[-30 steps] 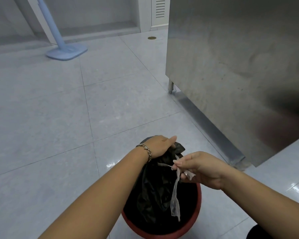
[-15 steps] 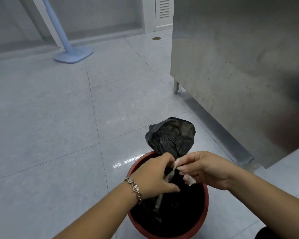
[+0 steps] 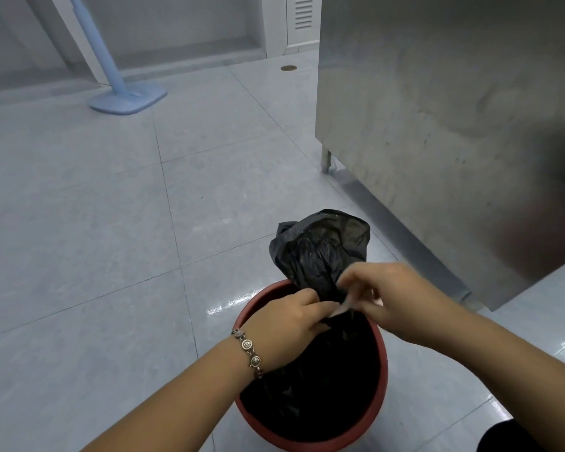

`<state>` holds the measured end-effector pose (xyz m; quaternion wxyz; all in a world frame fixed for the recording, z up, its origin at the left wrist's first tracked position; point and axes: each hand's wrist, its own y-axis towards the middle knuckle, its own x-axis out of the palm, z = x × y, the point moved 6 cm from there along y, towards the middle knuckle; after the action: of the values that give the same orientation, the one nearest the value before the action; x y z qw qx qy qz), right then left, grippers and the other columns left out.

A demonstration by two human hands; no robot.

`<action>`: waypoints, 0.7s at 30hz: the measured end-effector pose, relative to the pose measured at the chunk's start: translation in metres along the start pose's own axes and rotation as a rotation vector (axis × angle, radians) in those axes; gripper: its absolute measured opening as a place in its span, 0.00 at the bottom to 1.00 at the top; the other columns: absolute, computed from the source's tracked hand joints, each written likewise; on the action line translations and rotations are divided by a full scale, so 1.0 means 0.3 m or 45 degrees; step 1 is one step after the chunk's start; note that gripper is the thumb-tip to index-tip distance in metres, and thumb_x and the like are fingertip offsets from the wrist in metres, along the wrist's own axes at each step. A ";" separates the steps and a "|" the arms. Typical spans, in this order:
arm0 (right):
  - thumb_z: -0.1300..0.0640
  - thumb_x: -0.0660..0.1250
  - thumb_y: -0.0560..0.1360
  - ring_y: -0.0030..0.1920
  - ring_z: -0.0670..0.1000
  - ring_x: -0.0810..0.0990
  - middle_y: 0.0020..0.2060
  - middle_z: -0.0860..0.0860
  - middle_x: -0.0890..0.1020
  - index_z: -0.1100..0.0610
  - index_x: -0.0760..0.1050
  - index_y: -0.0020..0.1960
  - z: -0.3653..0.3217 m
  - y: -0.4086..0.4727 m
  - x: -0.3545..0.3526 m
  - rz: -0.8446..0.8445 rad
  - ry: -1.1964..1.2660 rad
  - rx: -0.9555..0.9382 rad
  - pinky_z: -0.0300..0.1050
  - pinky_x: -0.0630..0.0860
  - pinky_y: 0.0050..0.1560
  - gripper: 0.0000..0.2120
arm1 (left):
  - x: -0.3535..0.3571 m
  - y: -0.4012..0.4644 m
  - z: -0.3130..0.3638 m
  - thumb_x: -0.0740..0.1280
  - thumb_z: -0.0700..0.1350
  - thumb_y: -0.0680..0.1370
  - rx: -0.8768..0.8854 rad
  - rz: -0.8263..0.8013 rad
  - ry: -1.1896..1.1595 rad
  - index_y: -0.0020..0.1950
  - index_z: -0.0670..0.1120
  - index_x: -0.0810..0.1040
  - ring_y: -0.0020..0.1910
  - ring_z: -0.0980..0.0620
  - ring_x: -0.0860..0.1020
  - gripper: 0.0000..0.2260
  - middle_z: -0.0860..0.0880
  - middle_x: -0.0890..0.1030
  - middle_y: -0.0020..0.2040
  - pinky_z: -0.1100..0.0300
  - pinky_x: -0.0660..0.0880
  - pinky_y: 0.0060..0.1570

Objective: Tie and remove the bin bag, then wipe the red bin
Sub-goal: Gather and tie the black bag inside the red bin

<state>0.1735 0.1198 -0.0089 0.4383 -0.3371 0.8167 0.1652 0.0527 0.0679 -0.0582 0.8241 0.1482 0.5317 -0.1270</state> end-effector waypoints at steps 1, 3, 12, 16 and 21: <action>0.66 0.69 0.71 0.37 0.43 0.78 0.38 0.44 0.81 0.54 0.81 0.48 -0.031 0.004 -0.014 0.099 -0.090 -0.184 0.27 0.70 0.39 0.10 | -0.012 0.001 0.017 0.61 0.47 0.78 0.033 0.042 -0.010 0.64 0.49 0.73 0.46 0.46 0.77 0.15 0.46 0.77 0.51 0.52 0.76 0.43; 0.66 0.71 0.71 0.39 0.52 0.80 0.38 0.50 0.83 0.58 0.83 0.44 -0.070 0.006 -0.016 0.230 -0.185 -0.453 0.39 0.75 0.38 0.06 | -0.041 -0.001 0.050 0.64 0.46 0.75 0.120 0.187 0.056 0.50 0.43 0.80 0.37 0.46 0.78 0.10 0.44 0.80 0.42 0.54 0.77 0.32; 0.57 0.71 0.73 0.48 0.47 0.70 0.46 0.43 0.74 0.52 0.85 0.44 -0.002 0.099 0.080 0.105 0.006 -0.228 0.41 0.68 0.50 0.04 | -0.104 -0.039 0.020 0.73 0.39 0.68 -0.128 0.715 -0.027 0.34 0.40 0.73 0.24 0.50 0.70 0.10 0.46 0.74 0.28 0.61 0.68 0.27; 0.58 0.65 0.77 0.61 0.43 0.67 0.61 0.40 0.70 0.54 0.84 0.49 0.029 0.109 0.119 -0.255 0.206 -0.081 0.33 0.63 0.62 0.09 | -0.100 -0.030 0.021 0.67 0.41 0.72 -0.049 0.583 0.015 0.46 0.45 0.76 0.27 0.51 0.73 0.04 0.47 0.77 0.32 0.60 0.72 0.26; 0.63 0.67 0.72 0.57 0.42 0.73 0.61 0.44 0.73 0.52 0.83 0.42 0.022 0.076 0.018 0.064 0.302 0.052 0.42 0.70 0.61 0.08 | -0.093 -0.021 -0.039 0.67 0.46 0.75 -0.277 0.513 -0.195 0.37 0.44 0.77 0.32 0.52 0.74 0.08 0.50 0.74 0.40 0.60 0.74 0.31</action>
<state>0.1595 0.1378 -0.0176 0.3412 -0.3245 0.8742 0.1184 0.0294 0.0681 -0.0381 0.8818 0.1517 0.4379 0.0871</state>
